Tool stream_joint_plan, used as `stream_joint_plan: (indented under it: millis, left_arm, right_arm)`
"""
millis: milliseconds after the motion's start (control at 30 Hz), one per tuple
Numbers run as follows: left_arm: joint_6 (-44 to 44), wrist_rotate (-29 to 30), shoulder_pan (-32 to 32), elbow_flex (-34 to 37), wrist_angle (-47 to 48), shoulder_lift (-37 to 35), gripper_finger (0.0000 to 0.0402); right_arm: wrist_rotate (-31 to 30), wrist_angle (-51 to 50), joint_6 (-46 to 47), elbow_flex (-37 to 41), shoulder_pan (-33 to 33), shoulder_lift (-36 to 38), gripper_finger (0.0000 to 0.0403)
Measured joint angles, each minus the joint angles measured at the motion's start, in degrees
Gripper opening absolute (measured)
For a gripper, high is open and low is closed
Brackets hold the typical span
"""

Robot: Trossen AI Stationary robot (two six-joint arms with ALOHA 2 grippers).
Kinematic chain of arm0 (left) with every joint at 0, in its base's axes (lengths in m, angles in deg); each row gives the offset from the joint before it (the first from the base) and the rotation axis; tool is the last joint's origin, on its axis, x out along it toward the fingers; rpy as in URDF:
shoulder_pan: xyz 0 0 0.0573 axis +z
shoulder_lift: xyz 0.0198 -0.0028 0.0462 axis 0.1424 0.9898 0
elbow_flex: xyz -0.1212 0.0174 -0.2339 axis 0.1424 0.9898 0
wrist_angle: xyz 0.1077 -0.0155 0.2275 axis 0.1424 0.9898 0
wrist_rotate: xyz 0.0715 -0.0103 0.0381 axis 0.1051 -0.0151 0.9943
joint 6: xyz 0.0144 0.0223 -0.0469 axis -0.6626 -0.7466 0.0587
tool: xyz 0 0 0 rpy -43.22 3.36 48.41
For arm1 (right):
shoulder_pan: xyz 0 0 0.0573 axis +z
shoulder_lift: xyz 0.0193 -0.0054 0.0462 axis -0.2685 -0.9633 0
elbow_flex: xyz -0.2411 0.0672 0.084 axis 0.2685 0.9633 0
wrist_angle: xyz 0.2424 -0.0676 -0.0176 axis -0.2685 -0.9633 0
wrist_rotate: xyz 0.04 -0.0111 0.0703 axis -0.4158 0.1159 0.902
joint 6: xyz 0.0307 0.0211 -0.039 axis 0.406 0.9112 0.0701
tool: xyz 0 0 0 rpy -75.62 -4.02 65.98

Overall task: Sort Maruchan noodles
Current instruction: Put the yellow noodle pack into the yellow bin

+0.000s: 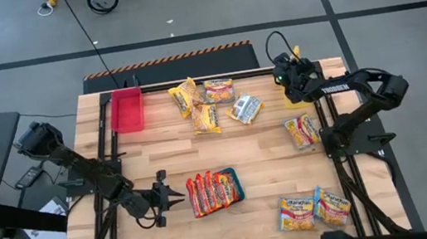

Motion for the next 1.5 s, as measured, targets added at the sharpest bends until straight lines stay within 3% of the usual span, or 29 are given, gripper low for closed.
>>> stream_joint_plan:
  millis: [333,633,867,1200,1500]
  left_arm:
    - [-0.2,0.0,0.0,0.0,0.3,0.0,0.0062]
    - [1.6,-1.4,-0.2,0.0,0.3,0.0,0.0062]
    - [1.3,-1.6,-0.2,0.0,0.2,0.0,0.0062]
    - [1.4,-1.6,-0.1,0.0,0.2,0.0,0.0062]
    - [2.8,-1.6,-0.1,0.0,0.2,0.0,0.0062]
  right_arm:
    - [-9.5,0.0,-3.3,0.0,5.5,3.7,0.0005]
    - [-10.9,-6.0,1.2,0.0,3.1,3.4,0.0004]
    - [-9.2,-7.4,1.5,0.0,-1.0,3.4,0.0009]
    - [-2.9,-7.5,-12.2,0.0,-4.7,3.4,0.0015]
    - [-0.8,-12.7,-18.2,0.0,-4.6,3.4,0.0060]
